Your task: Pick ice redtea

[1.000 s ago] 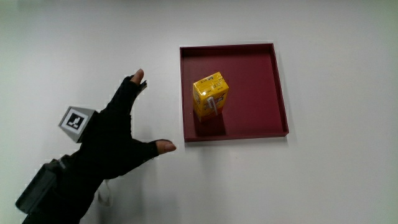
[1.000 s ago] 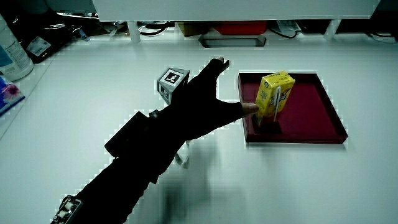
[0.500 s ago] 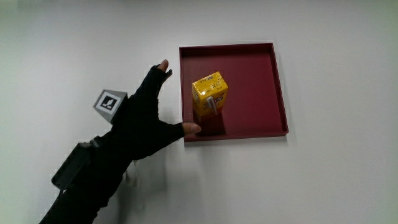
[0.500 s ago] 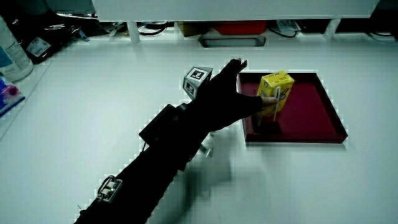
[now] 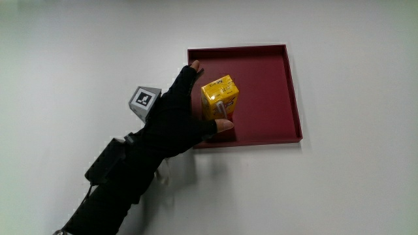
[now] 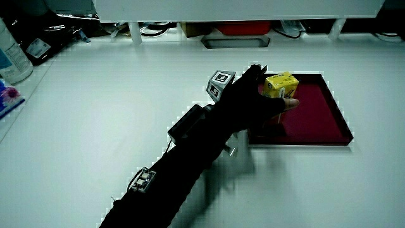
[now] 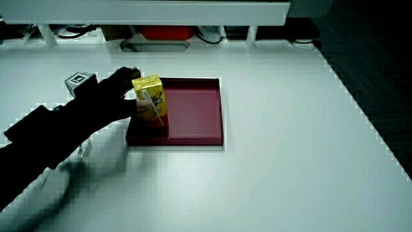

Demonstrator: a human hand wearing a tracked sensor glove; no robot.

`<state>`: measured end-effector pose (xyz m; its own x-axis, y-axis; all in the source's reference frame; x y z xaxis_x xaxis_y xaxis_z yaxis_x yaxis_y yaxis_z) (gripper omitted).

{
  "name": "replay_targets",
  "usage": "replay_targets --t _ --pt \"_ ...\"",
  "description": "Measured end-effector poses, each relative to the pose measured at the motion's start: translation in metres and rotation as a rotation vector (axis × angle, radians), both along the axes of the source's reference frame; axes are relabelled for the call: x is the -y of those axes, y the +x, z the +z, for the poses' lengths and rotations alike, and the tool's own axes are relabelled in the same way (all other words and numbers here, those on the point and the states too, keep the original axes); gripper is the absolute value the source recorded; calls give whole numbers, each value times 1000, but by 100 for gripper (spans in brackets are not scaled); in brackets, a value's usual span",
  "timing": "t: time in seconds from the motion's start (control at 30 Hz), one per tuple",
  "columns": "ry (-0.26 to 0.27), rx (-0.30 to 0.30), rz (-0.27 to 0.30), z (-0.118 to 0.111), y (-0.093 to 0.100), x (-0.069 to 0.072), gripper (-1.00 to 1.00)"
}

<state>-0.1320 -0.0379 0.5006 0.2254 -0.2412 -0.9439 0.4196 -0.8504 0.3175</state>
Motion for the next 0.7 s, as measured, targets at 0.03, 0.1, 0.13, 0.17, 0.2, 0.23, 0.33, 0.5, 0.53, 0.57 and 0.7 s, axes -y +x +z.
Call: replay_targets --t 0.03,0.1,0.13,0.17,0.2,0.23,0.33,0.5,0.53,0.57,0.7 --pt "-6 2 0 1 1 0 0" --pt "2 -11 -6 5 4 1 0" --pt "-1 2 -5 5 4 1 0" --pt "4 -1 -7 5 5 1 0" --pt "9 -14 -13 5 5 0 0" --pt "7 -10 -17 7 5 0 3" --pt "7 -11 -22 5 5 1 11" --pt "11 -25 -49 6 3 -1 26" --pt "17 -8 -61 6 2 -1 29" --pt "27 -3 -66 8 1 -1 31" --pt "41 2 -82 7 1 -1 43"
